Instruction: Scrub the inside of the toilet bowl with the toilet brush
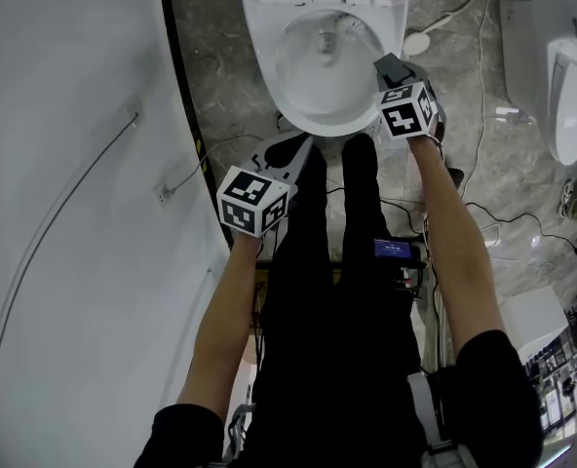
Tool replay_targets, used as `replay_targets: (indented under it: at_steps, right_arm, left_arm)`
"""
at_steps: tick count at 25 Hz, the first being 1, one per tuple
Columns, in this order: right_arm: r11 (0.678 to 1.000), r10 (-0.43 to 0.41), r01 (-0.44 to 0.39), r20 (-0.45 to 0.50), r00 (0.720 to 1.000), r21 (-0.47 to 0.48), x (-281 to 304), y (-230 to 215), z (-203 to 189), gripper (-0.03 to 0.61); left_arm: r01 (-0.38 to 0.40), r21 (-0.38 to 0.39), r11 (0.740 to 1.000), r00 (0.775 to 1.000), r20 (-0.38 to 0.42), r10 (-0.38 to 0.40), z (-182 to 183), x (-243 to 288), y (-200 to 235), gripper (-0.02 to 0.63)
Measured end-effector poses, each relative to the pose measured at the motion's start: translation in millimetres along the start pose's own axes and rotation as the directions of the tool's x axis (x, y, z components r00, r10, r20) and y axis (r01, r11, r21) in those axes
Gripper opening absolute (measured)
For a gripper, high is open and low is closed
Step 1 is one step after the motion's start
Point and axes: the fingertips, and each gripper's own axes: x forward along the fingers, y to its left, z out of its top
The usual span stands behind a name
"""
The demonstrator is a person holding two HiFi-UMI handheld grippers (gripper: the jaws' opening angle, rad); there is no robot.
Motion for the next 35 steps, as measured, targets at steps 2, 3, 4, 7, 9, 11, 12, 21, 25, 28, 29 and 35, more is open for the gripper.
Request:
replay_targets:
  at_steps: [2,3,4,7,9,11,12,21,25,28,29,35]
  right_arm:
    - [1.000,-0.004,0.004,-0.010,1.000,-0.008,2.2,-1.1,0.1,0.150]
    - [1.000,-0.006,0.005,-0.015,1.000,-0.009,2.9,-1.5,-0.1,0.150]
    - [1.000,-0.006,0.006,-0.020,1.000,-0.009,3.5,-1.9,-0.6,0.150]
    - [1.000,-0.004,0.003,-0.028,1.000,-0.008,4.3,-3.5,-3.4,0.150]
    - [1.000,-0.004,0.003,-0.030,1.000,-0.008,4.1,-5.4,-5.3,0.150]
    - [1.000,-0.006,0.006,-0.035,0.999,-0.011,4.0,-7.0,-7.2,0.150]
    - [1.000,-0.007,0.007,-0.038,0.999,-0.011,4.1,-7.1,-8.5,0.150]
    - [1.000,-0.008,0.008,-0.063,0.998,-0.002,-1.4,-8.8,-21.6,0.150]
    - [1.000,-0.009,0.010,-0.076,0.997,0.012,-4.2,-9.6,-30.7,0.150]
    - [1.000,-0.010,0.011,-0.086,0.996,0.018,-6.7,-10.2,-38.3,0.150]
    - [1.000,-0.010,0.012,-0.089,0.996,0.021,-8.2,-10.0,-40.1,0.150]
    - [0.998,-0.007,0.013,-0.106,0.994,0.055,-19.8,-6.5,-56.8,0.150]
  left_arm:
    - [-0.002,-0.001,1.000,1.000,-0.002,0.002,-1.3,-0.9,1.2,0.008]
    - [-0.003,-0.001,1.000,1.000,-0.003,0.003,-1.9,-1.2,1.7,0.008]
    - [-0.004,0.000,1.000,1.000,-0.004,0.004,-2.6,-1.4,1.8,0.007]
    - [-0.005,-0.001,1.000,1.000,-0.007,0.005,-3.9,-0.7,0.9,0.007]
    - [-0.003,-0.001,1.000,1.000,-0.008,0.003,-3.7,0.7,-0.3,0.006]
    - [0.001,0.005,1.000,1.000,-0.010,-0.001,-3.1,2.0,-0.7,0.006]
    - [0.002,0.008,1.000,1.000,-0.011,-0.002,-2.8,2.4,-0.3,0.008]
    - [0.001,0.010,1.000,1.000,0.002,-0.001,4.6,5.6,-1.0,0.008]
    - [0.012,0.014,1.000,1.000,-0.001,-0.012,3.3,7.7,-3.6,0.007]
    - [0.011,0.006,1.000,1.000,0.000,-0.011,1.3,7.5,-4.1,0.007]
    - [0.010,0.003,1.000,1.000,0.000,-0.010,0.4,6.9,-4.2,0.007]
    - [0.011,-0.015,1.000,1.000,-0.001,-0.011,-4.6,5.1,-6.0,0.007]
